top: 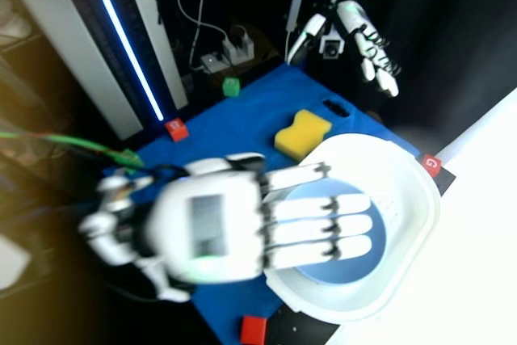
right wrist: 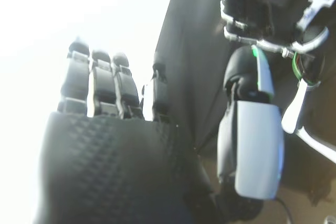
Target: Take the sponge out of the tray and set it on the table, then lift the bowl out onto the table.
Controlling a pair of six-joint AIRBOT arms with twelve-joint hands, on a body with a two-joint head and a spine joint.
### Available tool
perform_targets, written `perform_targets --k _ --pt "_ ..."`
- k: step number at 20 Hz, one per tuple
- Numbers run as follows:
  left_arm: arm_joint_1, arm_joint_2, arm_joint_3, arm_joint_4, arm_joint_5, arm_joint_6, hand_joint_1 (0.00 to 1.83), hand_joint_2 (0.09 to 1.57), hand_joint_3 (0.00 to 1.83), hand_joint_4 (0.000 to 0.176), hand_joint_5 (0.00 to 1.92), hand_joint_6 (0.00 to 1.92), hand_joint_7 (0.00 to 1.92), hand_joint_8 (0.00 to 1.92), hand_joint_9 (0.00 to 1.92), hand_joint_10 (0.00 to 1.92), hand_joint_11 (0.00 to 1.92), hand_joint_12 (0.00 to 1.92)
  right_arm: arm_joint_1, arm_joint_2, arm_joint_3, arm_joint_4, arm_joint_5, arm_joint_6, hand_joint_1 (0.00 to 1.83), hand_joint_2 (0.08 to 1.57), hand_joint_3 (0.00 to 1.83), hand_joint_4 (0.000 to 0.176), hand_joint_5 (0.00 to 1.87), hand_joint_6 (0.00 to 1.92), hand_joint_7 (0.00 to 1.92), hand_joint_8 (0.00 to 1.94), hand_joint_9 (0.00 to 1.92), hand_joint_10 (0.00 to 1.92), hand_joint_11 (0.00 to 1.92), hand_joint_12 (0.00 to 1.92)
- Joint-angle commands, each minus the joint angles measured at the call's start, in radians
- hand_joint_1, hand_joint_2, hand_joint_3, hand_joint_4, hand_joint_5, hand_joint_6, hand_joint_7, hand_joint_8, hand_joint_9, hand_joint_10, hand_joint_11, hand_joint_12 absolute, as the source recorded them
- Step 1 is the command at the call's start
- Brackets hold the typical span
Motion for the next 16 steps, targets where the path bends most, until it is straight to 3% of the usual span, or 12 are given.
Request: perform_targets --k 1,5,6,12,13,16 --pt "-0.01 0.001 0.005 -0.015 -0.108 -0.011 0.62 0.85 0.01 0.176 0.0 0.0 0.0 0.0 0.0 0.0 0.0 0.0 0.022 0.0 0.014 0.066 0.04 0.002 0.78 1.01 0.0 0.176 0.22 0.0 0.08 0.0 0.08 0.0 0.04 0.26" --pt "-0.011 -0.001 0.005 -0.008 -0.117 -0.028 0.63 0.83 0.0 0.176 0.0 0.0 0.0 0.0 0.0 0.0 0.03 0.01 0.045 -0.03 0.04 -0.051 -0.067 0.011 0.79 1.01 0.0 0.176 0.26 0.0 0.09 0.0 0.09 0.0 0.0 0.26" --pt "-0.012 -0.001 0.005 -0.005 -0.118 -0.028 0.65 0.82 0.0 0.176 0.0 0.0 0.0 0.0 0.0 0.0 0.02 0.01 0.048 -0.035 0.046 -0.073 -0.09 0.013 0.7 1.0 0.0 0.175 0.3 0.01 0.12 0.0 0.07 0.0 0.0 0.17" --pt "-0.018 -0.001 0.01 0.006 -0.115 -0.041 0.63 0.86 0.01 0.176 0.0 0.0 0.0 0.0 0.0 0.0 0.0 0.0 0.058 -0.06 0.07 -0.151 -0.142 0.037 0.75 1.02 0.0 0.176 0.34 0.0 0.17 0.0 0.08 0.0 0.0 0.01" --pt "-0.018 -0.001 0.01 0.005 -0.118 -0.041 0.6 0.85 0.0 0.176 0.0 0.0 0.0 0.0 0.0 0.0 0.02 0.01 0.058 -0.063 0.071 -0.161 -0.144 0.041 0.78 1.04 0.01 0.163 0.35 0.0 0.16 0.0 0.05 0.0 0.0 0.0" --pt "-0.02 -0.003 0.012 0.008 -0.115 -0.047 0.6 0.86 0.0 0.176 0.0 0.0 0.0 0.0 0.0 0.0 0.02 0.01 0.058 -0.079 0.076 -0.193 -0.159 0.049 0.77 1.04 0.01 0.161 0.34 0.0 0.17 0.0 0.07 0.01 0.02 0.01"
